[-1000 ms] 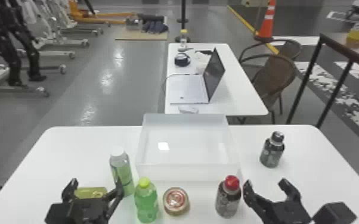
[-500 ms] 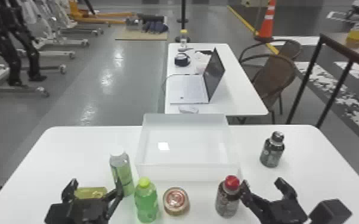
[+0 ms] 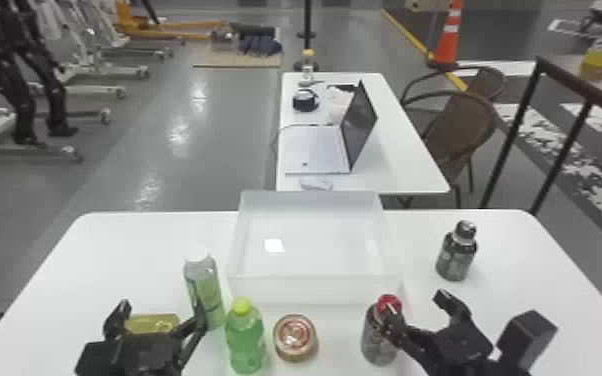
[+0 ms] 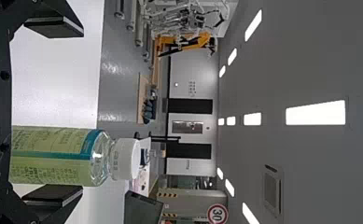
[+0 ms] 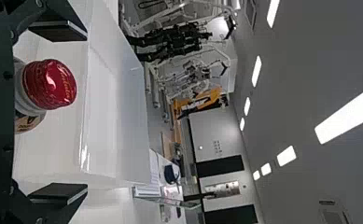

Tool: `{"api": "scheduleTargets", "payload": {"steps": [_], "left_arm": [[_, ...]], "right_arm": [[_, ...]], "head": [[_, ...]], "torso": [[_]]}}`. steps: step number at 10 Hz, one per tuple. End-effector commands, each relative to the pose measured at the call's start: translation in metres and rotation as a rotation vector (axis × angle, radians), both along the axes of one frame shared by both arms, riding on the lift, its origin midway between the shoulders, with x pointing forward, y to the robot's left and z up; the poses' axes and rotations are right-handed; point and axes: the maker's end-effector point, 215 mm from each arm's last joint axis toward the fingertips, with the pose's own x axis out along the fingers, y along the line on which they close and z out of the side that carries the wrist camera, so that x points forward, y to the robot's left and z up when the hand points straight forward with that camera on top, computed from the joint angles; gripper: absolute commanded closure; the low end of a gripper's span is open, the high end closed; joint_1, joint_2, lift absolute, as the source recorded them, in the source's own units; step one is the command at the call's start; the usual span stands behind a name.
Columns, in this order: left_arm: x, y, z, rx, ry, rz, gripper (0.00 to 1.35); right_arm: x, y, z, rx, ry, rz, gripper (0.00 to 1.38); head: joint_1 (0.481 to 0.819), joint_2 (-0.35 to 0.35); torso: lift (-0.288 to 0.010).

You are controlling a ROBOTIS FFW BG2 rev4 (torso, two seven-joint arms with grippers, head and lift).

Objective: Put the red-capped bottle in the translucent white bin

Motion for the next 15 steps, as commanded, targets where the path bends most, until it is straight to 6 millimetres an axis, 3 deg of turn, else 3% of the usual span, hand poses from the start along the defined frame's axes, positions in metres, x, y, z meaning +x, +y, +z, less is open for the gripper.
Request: {"api": "scheduleTargets", "payload": {"steps": [1,15], "left_arm": [[0.000,0.000,0.000,0.000,0.000,0.000,0.12],[0.002,-0.001,0.000,-0.012,-0.001,-0.003,0.13]], "right_arm": [[0.003,0.004,-0.004,-0.016,0.009,0.037,0.15],[0.001,0.024,-0.066,-0.093,0.178,0.238,0.15]], "head": [[0.549,0.000],[0.549,0.000]], "torso": [[-0.100],[-0.100]]}}
